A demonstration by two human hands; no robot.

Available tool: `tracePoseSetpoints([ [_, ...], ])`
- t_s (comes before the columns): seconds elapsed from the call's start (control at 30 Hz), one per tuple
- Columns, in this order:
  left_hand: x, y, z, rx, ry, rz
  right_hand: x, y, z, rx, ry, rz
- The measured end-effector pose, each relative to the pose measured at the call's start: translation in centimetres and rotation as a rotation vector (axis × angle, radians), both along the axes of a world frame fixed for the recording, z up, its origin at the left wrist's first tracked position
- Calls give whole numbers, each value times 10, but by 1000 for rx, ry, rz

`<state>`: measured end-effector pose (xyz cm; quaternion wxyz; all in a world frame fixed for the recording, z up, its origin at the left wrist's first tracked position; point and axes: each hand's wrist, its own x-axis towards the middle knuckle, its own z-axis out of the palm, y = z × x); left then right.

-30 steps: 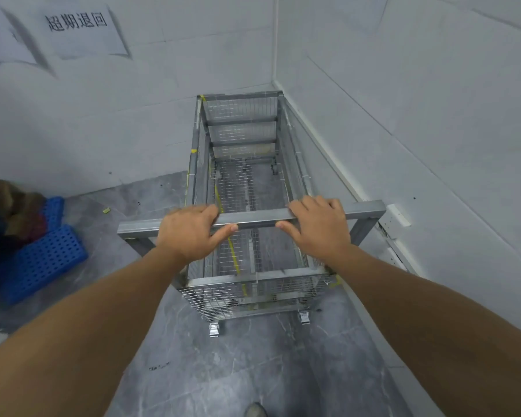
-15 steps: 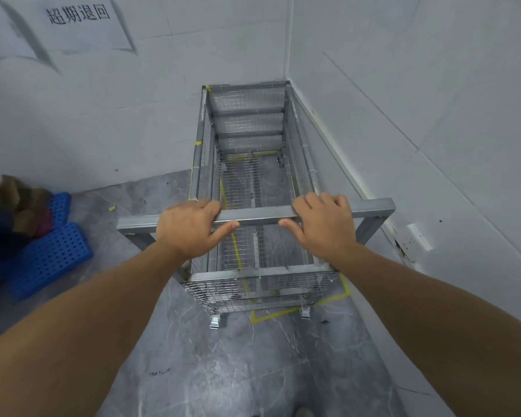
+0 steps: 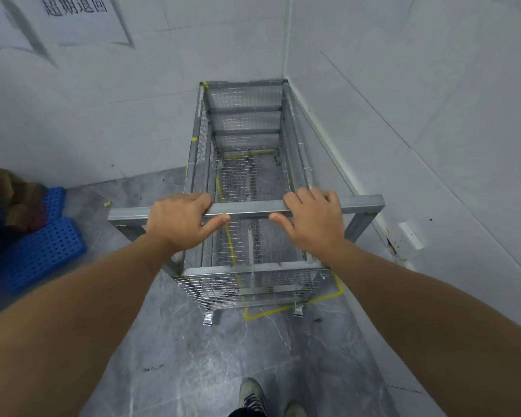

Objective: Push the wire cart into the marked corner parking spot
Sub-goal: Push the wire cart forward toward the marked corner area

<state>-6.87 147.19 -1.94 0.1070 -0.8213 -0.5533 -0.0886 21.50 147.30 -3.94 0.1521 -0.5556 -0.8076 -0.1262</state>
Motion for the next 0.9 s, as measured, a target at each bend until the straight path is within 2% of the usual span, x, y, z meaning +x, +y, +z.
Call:
tracePoseSetpoints([
  [0.13, 0, 0, -1, 29, 5, -13, 1, -1, -3, 51, 14, -7],
  [0.9, 1, -2, -6, 71, -47, 0, 0, -1, -3, 14, 22, -7],
])
